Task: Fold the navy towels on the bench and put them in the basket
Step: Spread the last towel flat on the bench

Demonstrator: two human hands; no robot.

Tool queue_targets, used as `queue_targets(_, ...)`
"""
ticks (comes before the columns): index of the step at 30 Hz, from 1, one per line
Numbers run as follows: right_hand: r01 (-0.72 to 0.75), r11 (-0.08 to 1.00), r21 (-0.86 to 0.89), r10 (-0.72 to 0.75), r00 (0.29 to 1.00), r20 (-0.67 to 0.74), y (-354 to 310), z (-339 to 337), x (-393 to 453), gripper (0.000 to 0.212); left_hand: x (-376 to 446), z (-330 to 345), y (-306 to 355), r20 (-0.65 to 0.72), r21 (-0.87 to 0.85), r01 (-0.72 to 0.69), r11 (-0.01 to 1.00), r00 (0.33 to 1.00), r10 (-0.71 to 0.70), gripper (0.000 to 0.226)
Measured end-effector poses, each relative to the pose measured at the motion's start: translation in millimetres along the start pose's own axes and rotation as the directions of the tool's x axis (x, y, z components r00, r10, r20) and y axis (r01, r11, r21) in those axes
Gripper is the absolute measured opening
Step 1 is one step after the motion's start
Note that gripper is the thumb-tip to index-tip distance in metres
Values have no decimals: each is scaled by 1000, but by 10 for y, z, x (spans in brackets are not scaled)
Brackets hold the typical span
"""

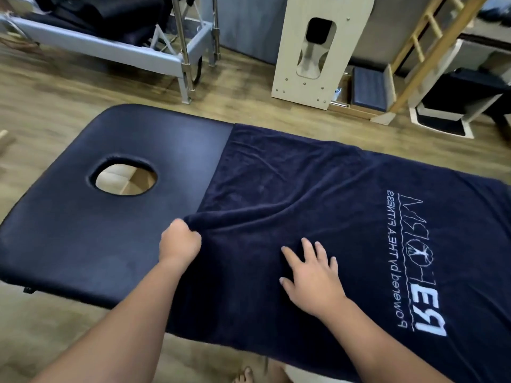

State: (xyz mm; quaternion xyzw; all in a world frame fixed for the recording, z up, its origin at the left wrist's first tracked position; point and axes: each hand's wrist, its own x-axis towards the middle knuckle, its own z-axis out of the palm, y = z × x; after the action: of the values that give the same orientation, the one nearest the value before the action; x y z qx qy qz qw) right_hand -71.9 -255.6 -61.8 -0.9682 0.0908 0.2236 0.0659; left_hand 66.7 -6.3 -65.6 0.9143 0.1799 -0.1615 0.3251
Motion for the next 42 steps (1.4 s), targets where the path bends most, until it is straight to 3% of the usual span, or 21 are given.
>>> queue_targets(5,6,998,56,-4,999,-40,174,-267,534,65,206,40,343,170,-209,115,971,982,-80,31)
queue_targets(10,53,988,142,-35,991,-127,299,-533,1065,44,515,112,796,66,-136,102,985,993,-94,46)
queue_targets(13,111,985,129,-75,965,-253,354,-687,1403,38,683,147,1005,56,-157,127,979,991,-119,49)
queue_targets(17,149,988,49,-143,984,-102,339,-866,1808,54,876,191,1203,171,-106,128,986,979,-109,56)
queue_targets(20,194,981,26,-194,981,8,252,-928,1953,66,1025,238,1342,151,-110,37,993,988,-20,55)
queue_targets(25,215,977,9,-215,977,-10,222,-984,2130,68,1358,339,1667,163,-180,-101,979,978,131,62)
queue_targets(29,205,979,16,-205,978,-24,223,-1046,2331,67,1696,413,1895,271,-132,-152,980,945,183,41)
queue_targets(32,210,978,7,-209,977,-47,220,-1108,2481,65,1940,371,2093,344,-272,-42,961,929,138,34)
queue_targets(37,111,992,64,-99,981,-168,257,-1278,2748,68,2346,156,2500,261,-606,44,794,954,146,61)
queue_targets(39,12,995,101,7,982,-189,279,-1327,2835,68,2399,177,2571,251,-538,-26,843,949,189,60)
queue_targets(42,-32,996,88,44,991,-128,283,-1311,2857,69,2398,335,2549,245,-241,-135,961,950,195,51)
